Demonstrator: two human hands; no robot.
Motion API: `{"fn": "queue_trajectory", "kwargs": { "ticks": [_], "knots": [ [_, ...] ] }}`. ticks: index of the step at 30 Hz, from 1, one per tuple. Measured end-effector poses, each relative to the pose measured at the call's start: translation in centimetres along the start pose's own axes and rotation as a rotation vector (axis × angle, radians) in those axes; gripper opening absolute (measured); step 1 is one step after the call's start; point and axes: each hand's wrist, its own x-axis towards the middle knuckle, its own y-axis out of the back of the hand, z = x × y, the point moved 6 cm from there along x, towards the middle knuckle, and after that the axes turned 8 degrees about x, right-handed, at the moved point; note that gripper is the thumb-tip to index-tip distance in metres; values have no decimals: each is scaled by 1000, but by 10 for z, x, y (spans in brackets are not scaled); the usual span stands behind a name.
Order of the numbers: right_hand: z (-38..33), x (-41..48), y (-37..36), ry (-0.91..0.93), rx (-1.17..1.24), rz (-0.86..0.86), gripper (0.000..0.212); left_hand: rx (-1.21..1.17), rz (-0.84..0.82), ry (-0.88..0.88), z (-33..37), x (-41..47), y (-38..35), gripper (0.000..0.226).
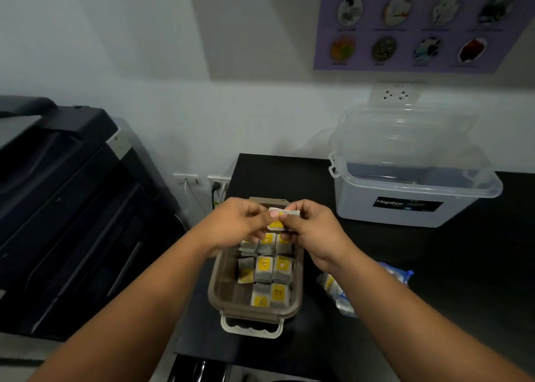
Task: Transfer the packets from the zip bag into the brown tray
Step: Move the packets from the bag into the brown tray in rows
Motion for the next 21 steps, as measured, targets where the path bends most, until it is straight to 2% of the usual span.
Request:
{"fn": "queue_trajectory", "kwargs": {
  "ticks": [3, 6, 9, 12, 17, 21],
  "knots": [
    [-3, 3, -10, 67, -212, 67, 3, 0, 78, -21, -9, -3, 11, 12],
    [-6, 4, -25, 138, -535, 26, 6, 235, 157, -70, -12, -4, 27, 6],
    [1, 8, -43, 164, -689, -48, 5, 506, 124, -161, -14, -3, 34, 8],
    [16, 16, -51, 63, -735, -42, 6, 562, 121, -179, -22, -4, 38, 9],
    [49, 32, -52, -236, -740, -24, 6, 436, 275, -81, -52, -7, 50, 5],
    [69, 49, -56, -334, -914, -26, 22, 337, 310, -42, -75, -7, 49, 10]
  ]
}}
